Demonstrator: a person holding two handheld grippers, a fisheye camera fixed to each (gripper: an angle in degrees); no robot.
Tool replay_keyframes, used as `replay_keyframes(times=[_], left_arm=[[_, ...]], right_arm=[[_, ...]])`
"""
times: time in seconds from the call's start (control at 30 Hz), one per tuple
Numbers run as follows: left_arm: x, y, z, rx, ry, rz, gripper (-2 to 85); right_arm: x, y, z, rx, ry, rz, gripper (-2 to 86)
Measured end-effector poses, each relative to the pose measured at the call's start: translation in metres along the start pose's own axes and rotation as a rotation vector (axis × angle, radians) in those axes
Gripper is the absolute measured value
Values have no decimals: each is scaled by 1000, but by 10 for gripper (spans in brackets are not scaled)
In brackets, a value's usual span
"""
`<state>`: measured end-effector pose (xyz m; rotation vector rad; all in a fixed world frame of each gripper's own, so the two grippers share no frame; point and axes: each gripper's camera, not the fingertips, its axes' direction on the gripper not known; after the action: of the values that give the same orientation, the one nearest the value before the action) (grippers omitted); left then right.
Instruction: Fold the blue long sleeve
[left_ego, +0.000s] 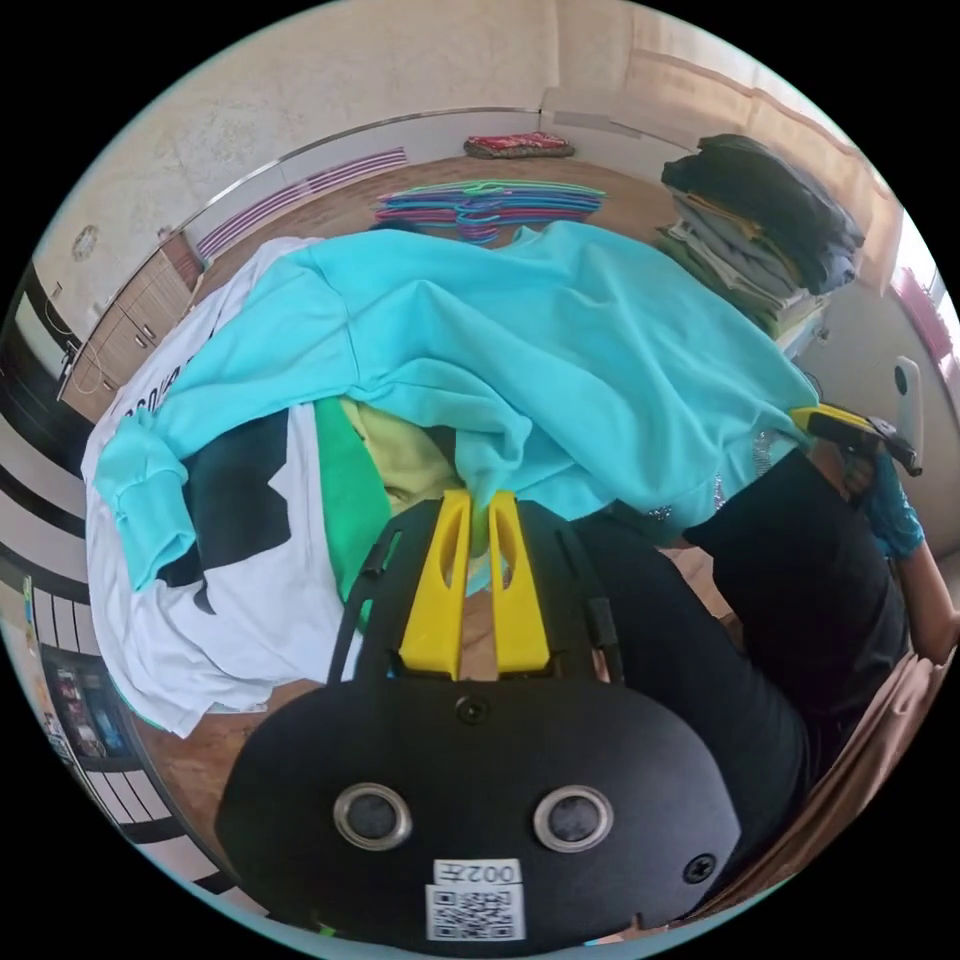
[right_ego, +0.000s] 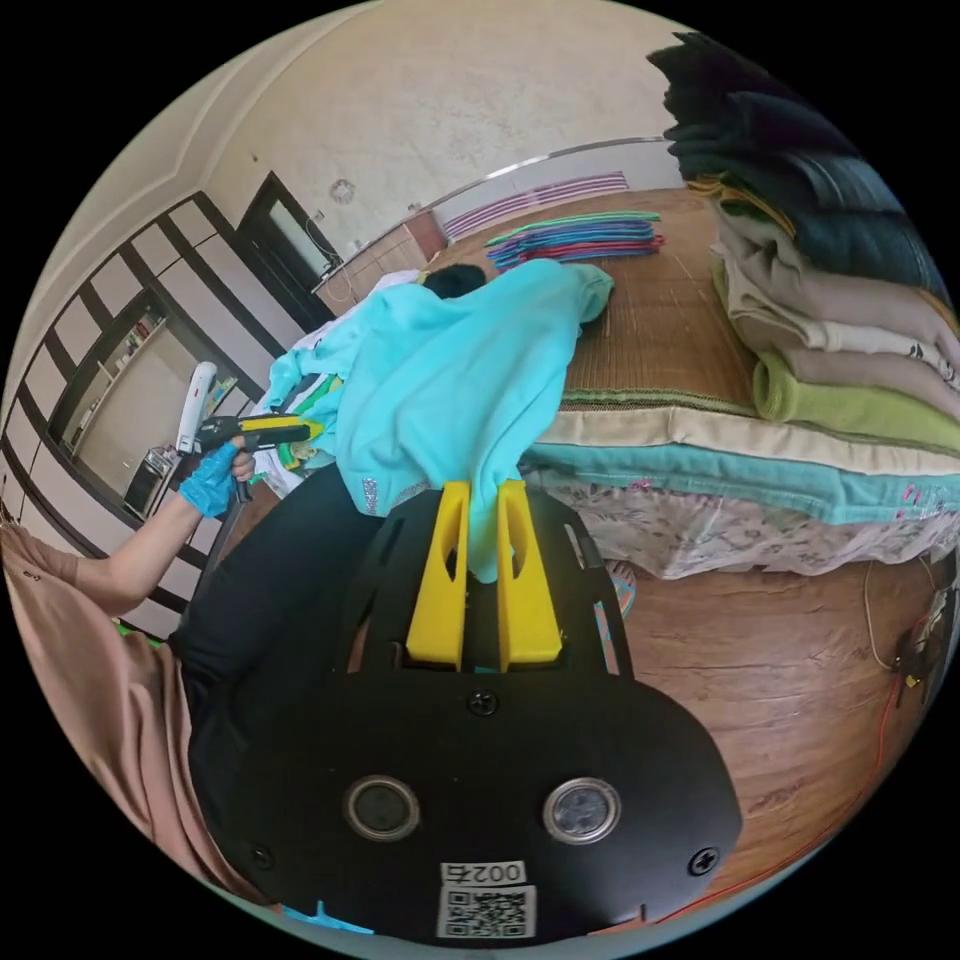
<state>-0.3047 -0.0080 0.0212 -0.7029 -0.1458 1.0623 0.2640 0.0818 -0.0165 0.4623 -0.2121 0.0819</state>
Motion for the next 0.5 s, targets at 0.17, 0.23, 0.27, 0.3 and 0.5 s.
replay_keyframes(times=[0.17,0.23,0.27,0.3,0.5], left_arm=[[-7,45,-70,42,12,-14,2],[-10,64,-93,36,-11,-26,1],[-13,77,-104,23,-7,-33,1],[-14,84,-108,12,2,-37,1],[-19,143,-103,-86,16,-91,-1]], right_arm=[[-15,-8,-49,100,78,-35,37],[-24,-14,-73,131,122,-62,32],[-25,-15,-78,127,130,-66,30],[-28,-17,-84,102,143,-67,28],[-30,-4,-80,9,171,-70,26]])
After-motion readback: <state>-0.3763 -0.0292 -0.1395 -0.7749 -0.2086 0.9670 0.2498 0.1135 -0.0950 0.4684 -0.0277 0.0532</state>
